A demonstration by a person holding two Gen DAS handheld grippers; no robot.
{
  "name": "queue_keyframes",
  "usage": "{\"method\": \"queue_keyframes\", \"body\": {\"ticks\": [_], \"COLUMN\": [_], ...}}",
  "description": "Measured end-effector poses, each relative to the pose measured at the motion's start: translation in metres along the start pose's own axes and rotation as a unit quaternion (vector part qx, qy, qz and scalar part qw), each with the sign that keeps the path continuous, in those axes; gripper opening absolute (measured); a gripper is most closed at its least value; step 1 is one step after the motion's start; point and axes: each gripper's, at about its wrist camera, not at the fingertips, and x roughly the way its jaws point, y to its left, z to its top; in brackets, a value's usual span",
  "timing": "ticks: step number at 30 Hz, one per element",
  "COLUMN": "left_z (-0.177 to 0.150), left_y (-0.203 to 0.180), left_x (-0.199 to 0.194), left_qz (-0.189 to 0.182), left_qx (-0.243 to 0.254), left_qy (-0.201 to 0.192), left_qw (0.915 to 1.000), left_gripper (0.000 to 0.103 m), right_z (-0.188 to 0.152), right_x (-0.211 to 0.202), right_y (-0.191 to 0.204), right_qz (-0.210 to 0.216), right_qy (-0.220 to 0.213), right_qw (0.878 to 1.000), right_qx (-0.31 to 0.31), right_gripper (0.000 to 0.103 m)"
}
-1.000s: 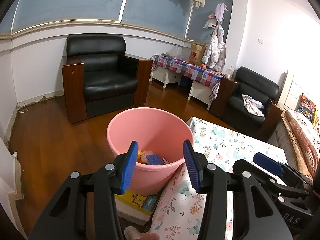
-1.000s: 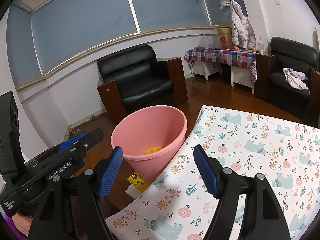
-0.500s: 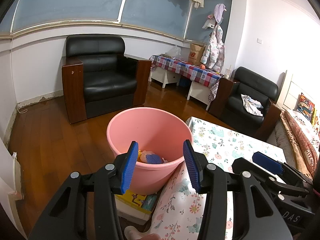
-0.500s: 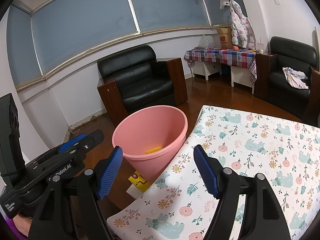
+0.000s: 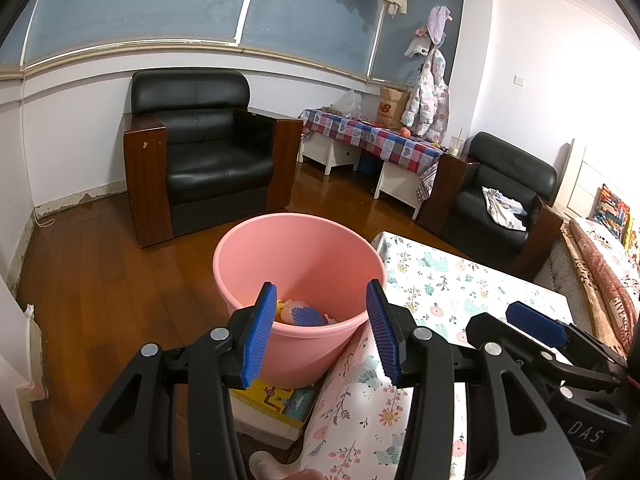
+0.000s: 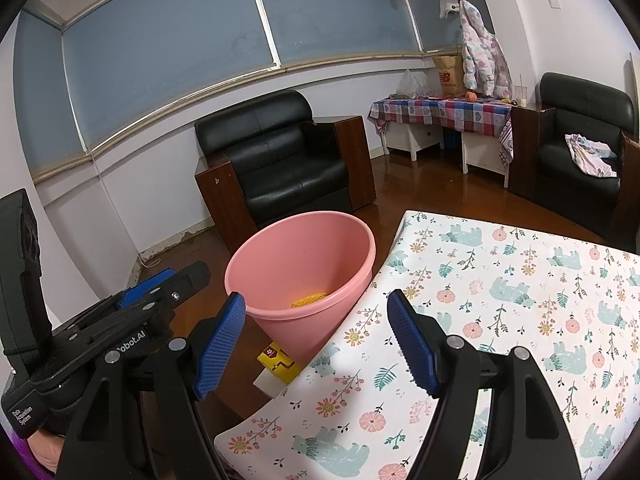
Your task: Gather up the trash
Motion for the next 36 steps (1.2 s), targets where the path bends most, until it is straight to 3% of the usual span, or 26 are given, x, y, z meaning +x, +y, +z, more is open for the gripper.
{"method": "queue_keyframes", "body": {"ticks": [9,36], "left_z": [-0.002,-0.001], "left_y": [-0.005,-0.005], "left_x": [-0.004,-0.005], "left_qz": [0.003,0.003], "left_qx": [-0.001,0.000], "left_qy": [0.002,0.000], "left_qw": [1.0000,1.0000], "left_gripper": [0.047,0.047], "right_z": [-0.001,-0.002], "right_x": [-0.016,-0.030], "right_y": [0.006,0.006], "right_qz": [-0.012,-0.018], "right_qy": [-0.031,-0.044], "right_qw": [0.999,0.999], "right_qx": [0.002,-0.002], "right_gripper": [0.072,0.072]}}
